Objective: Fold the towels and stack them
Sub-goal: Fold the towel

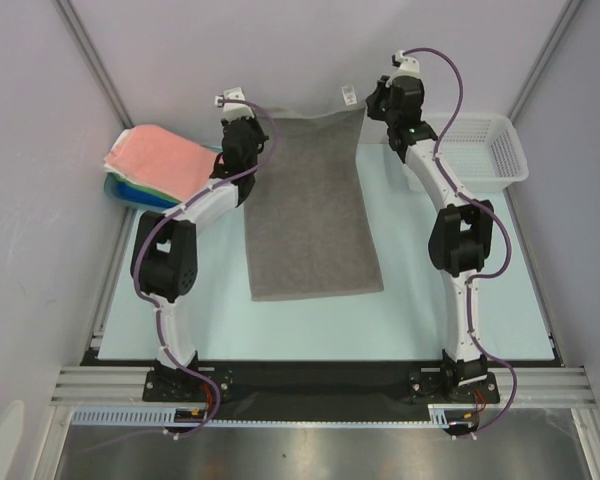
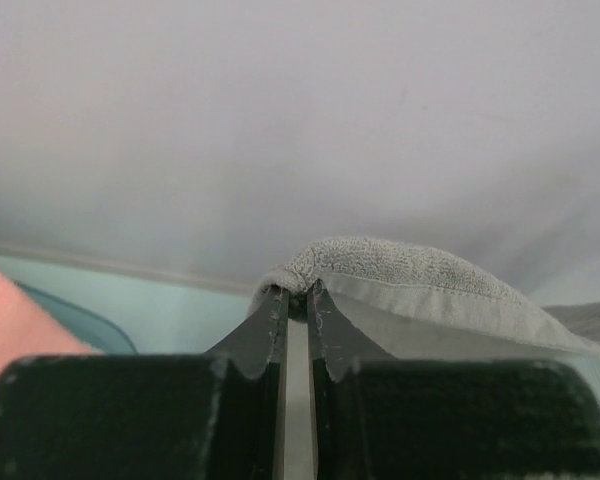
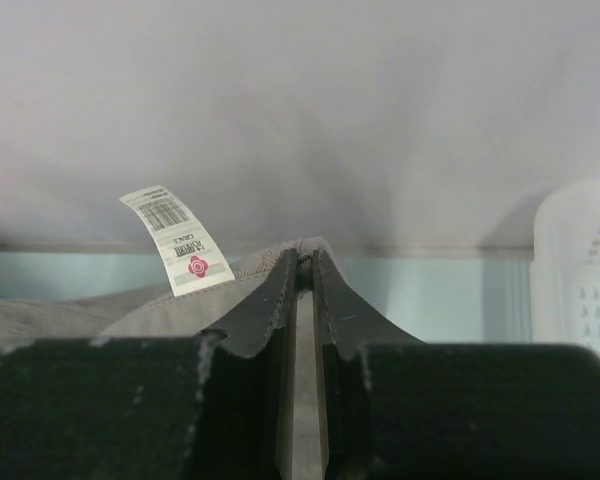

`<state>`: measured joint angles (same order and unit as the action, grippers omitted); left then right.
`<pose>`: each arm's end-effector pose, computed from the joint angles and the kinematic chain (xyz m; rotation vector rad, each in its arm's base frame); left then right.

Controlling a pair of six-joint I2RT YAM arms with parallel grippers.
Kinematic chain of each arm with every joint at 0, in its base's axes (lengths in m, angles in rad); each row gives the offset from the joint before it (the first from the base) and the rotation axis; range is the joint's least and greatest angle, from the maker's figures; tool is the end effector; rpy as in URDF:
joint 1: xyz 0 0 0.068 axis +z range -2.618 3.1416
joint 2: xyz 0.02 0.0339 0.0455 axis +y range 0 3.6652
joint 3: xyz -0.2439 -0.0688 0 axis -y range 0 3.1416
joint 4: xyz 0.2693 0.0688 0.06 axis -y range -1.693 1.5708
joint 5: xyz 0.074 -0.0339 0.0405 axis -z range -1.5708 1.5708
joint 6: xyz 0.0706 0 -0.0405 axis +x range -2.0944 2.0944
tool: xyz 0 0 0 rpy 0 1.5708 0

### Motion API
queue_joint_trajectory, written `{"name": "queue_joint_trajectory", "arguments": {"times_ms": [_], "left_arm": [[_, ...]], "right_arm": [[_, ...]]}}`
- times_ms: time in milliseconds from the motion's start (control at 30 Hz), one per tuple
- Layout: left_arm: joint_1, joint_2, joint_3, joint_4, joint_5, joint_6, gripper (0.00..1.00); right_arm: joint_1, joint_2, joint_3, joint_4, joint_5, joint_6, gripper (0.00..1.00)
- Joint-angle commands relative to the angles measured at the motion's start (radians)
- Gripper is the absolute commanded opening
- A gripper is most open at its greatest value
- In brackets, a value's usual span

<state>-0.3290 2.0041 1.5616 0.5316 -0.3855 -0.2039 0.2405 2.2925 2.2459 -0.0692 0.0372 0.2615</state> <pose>0.5105 -0.1462 0.2862 -0.2192 1.4737 -0.1451 0.5800 0.1395 0.3273 0.0460 1.6977 0.3449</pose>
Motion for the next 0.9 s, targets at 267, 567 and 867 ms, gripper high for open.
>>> {"name": "queue_joint_trajectory", "arguments": {"times_ms": [267,567,867], "left_arm": [[0.016,-0.275,-0.271,-0.045,0.051,-0.159,0.00],[0.015,-0.329,-0.423,-0.228,0.097,-0.304,0.01],[0.008,-0.393,-0.531,-0.390,0.169,-0.405,0.08]], "right_arm": [[-0.009,-0.211,-0.224,-0.064,-0.002,0.076,0.00],[-0.007,-0.389,-0.627,-0.070,-0.052,0.177,0.00],[0.000,-0.516,-0.891,-0.122,-0.097,0.191,0.00]]}}
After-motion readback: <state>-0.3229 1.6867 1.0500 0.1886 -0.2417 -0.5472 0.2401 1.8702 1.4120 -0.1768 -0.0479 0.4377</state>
